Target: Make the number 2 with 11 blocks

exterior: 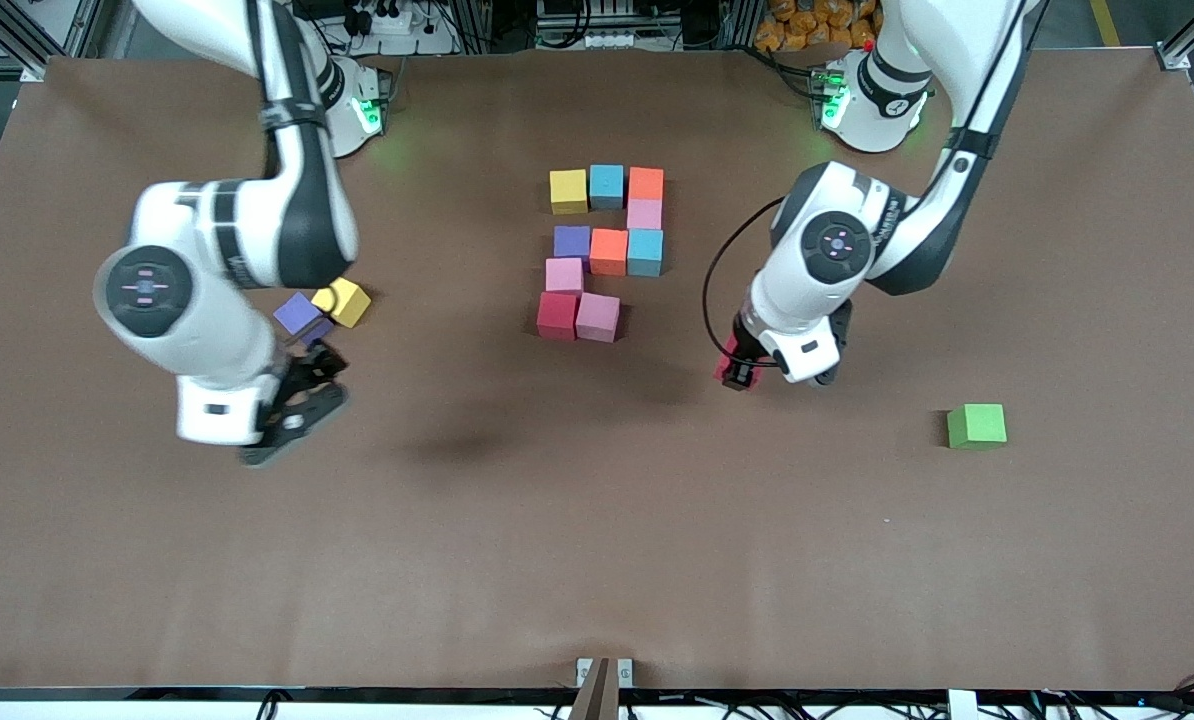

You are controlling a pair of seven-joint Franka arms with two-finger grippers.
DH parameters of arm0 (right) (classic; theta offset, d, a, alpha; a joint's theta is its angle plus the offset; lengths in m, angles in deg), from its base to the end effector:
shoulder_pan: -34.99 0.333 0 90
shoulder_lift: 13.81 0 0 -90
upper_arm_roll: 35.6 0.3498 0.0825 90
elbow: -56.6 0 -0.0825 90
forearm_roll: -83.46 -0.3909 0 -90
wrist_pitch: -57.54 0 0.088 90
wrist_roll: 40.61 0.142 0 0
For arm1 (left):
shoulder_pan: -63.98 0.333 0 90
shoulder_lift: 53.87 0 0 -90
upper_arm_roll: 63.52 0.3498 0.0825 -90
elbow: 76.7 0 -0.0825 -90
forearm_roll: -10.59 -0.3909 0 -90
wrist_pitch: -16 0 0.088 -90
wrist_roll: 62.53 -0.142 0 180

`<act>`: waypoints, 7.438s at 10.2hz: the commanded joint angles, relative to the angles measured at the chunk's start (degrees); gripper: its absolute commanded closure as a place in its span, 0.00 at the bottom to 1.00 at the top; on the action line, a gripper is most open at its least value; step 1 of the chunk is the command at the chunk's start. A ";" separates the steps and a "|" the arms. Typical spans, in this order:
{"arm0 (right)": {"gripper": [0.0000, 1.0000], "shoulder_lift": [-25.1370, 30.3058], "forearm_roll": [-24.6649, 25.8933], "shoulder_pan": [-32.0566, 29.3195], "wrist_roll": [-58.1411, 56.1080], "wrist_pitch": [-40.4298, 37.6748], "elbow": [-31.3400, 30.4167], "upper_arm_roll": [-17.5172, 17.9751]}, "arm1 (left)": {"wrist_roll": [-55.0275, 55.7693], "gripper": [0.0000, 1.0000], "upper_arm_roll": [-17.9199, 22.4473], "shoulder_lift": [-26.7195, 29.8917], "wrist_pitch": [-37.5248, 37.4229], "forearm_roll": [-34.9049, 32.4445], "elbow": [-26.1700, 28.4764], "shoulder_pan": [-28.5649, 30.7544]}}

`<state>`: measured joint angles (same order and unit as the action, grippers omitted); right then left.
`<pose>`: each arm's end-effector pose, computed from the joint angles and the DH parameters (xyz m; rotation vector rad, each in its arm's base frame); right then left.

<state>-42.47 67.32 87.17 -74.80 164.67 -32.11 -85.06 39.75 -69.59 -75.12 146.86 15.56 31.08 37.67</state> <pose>0.6661 0.1472 0.4319 2.8951 0.9299 -0.0433 0.5503 -0.3496 0.3095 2.4576 1.8365 -0.1288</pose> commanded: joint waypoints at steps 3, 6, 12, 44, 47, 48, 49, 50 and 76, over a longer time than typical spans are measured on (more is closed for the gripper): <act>0.00 5.90 -0.12 -10.85 9.74 -1.39 -0.32 1.03 | 17.84 0.86 0.35 -6.69 3.61 -1.37 -3.44 -7.68; 0.00 9.67 -0.12 -21.20 10.28 -2.09 -0.84 3.92 | 24.54 0.87 0.35 -10.47 4.93 -1.37 -5.73 -10.07; 0.00 11.53 0.15 -33.64 7.64 -8.91 1.17 14.83 | 34.20 0.88 0.52 -12.59 8.36 -1.63 -4.16 -12.97; 0.00 31.66 12.97 -49.63 38.40 -19.59 -6.74 48.93 | -0.71 0.00 -0.53 11.32 -2.53 -14.72 -3.71 -4.03; 0.00 29.65 13.06 -49.89 38.14 -19.85 -4.02 48.93 | -21.61 0.00 -0.35 12.89 -7.26 -14.90 -5.29 1.95; 0.00 29.64 13.58 -49.89 37.97 -19.94 -4.01 48.93 | -28.38 0.00 -0.44 14.38 -8.85 -14.90 -5.29 4.93; 0.00 29.64 14.11 -49.98 38.14 -19.94 -4.18 48.93 | -33.58 0.00 -0.44 15.35 -10.34 -14.90 -5.29 7.74; 0.00 29.64 14.38 -50.24 37.97 -19.76 -4.18 48.93 | -38.68 0.00 -0.44 16.58 -11.57 -14.90 -5.29 10.29; 0.00 28.49 15.17 -50.51 38.06 -18.88 -4.27 49.11 | -86.81 0.00 0.72 20.28 -44.73 -9.68 -22.96 23.50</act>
<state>-13.38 82.18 37.35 -37.11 146.26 -37.60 -36.36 -46.01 -66.90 -55.98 102.63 9.06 7.85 61.27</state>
